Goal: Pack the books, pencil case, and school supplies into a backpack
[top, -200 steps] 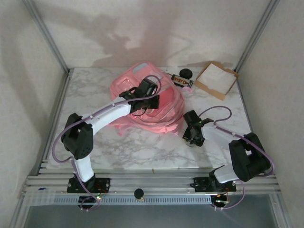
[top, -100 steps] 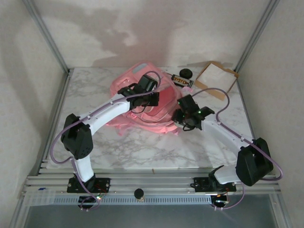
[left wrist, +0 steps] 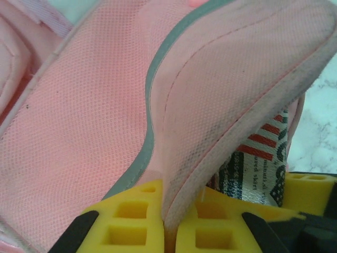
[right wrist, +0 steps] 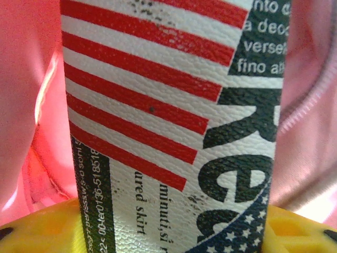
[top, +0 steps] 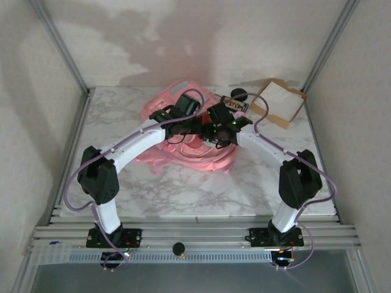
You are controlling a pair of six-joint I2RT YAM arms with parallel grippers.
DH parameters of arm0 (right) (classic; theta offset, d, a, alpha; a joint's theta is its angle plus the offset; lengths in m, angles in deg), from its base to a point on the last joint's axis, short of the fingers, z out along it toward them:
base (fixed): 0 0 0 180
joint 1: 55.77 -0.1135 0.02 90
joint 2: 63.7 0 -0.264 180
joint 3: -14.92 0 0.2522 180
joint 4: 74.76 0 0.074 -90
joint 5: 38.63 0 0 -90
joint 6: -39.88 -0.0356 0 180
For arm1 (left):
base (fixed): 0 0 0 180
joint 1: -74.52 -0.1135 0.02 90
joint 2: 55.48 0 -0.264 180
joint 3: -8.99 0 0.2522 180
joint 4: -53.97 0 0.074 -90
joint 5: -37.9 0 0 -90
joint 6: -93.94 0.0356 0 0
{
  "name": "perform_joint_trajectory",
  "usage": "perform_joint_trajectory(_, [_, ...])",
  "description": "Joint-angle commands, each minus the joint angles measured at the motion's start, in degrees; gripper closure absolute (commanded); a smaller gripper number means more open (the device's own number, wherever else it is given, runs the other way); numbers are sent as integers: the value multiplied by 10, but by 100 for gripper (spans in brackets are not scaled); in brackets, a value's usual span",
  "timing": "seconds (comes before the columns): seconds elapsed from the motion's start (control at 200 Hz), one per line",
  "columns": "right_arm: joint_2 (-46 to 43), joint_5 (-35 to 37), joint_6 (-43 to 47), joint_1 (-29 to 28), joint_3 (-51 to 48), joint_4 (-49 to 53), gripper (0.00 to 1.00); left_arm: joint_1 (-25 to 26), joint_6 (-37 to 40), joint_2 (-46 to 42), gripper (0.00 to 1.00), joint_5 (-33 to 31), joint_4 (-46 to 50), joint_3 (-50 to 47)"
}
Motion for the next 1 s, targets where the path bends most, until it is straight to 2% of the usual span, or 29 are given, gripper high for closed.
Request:
perform_joint_trajectory(0.0, [27,-38,23,10,46,-51,49,6,-39,-48,100,41,-63,-15])
perform_joint_trajectory(0.105, [55,-77,31,17,72,-71,40,-4,-59,-54,100,45,-76,-30])
perform_joint_trajectory(0.185, [62,-102,31,20,73,-94,27,-5,-65,-57,100,45,-80,-33])
perform_joint_trajectory(0.28, [65,-102,37,23,76,-74,22,-10,-70,-59,100,47,-83,-35])
perform_joint_trajectory(0.38, [29,-142,22,36,21,-117,18,-12,-70,-61,100,53,-88,-37])
perform_joint_trajectory(0.511, [-22,-201,-8,55,-60,-161,27,-12,-71,-60,100,53,-88,-37])
perform_joint_trajectory(0.566, [-29,-221,-18,59,-88,-167,37,-12,-71,-59,100,58,-88,-37])
perform_joint_trajectory(0.851, [-22,-236,-51,52,-117,-198,49,-10,-77,-56,100,72,-90,-33])
perform_joint_trajectory(0.921, [-10,-227,-75,52,-119,-232,55,-8,-81,-58,100,72,-90,-35])
perform_joint_trajectory(0.996, [6,-218,-108,49,-125,-286,66,-6,-85,-61,100,72,-92,-37])
